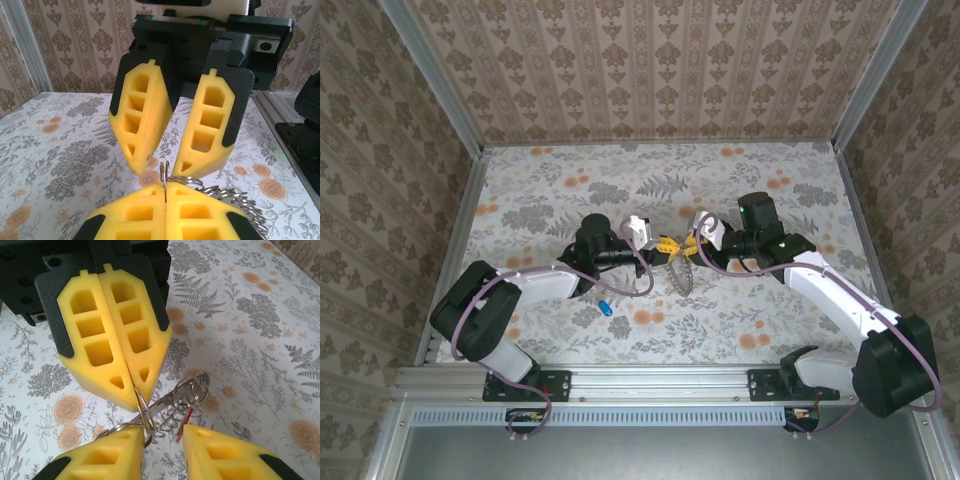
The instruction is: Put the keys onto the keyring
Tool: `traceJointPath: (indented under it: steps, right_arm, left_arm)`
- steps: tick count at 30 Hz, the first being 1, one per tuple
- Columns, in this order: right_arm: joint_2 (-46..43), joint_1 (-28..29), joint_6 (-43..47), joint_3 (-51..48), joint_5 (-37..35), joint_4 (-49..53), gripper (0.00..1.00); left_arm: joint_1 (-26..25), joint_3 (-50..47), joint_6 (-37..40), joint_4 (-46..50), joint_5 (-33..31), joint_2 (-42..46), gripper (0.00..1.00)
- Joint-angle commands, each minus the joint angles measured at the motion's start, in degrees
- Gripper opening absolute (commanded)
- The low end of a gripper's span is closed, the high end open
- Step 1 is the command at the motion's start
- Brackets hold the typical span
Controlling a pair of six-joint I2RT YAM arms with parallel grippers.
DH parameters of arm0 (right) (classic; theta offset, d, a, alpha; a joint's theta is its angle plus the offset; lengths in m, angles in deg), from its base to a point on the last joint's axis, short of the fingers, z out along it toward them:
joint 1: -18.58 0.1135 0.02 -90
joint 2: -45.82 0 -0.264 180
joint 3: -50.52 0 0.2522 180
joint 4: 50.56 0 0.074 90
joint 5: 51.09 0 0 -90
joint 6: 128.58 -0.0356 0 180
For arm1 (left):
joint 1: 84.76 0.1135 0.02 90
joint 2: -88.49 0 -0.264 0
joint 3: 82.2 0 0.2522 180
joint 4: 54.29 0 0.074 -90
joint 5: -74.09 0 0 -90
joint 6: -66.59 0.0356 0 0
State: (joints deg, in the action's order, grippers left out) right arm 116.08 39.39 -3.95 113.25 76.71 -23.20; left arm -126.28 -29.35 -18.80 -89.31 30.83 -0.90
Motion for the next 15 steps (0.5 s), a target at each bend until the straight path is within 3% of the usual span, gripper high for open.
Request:
traceJointPath:
  steps: [1, 6, 10, 15]
  right_arm:
    - [1.25, -0.37, 0.91, 2.52, 4.21, -1.27, 0.27]
    - [1.51, -0.43, -0.09, 2.09, 5.17, -2.91, 0.16]
    - [1.86, -0.56, 0.13, 2.3, 6.1, -2.49, 0.21]
    - [2.24, -0.85, -0.78, 2.35, 7.61, -3.33, 0.1]
  left_arm:
    - [0.26, 1.25, -1.17, -3.47, 2.04, -0.57, 0.0]
    - [0.35, 0.99, -1.25, -3.35, 1.94, -0.2, 0.0]
    - [0.28, 0.96, -1.26, -3.26, 2.13, -0.2, 0.0]
    - [0.3, 1.04, -1.29, -3.21, 2.04, -0.21, 0.0]
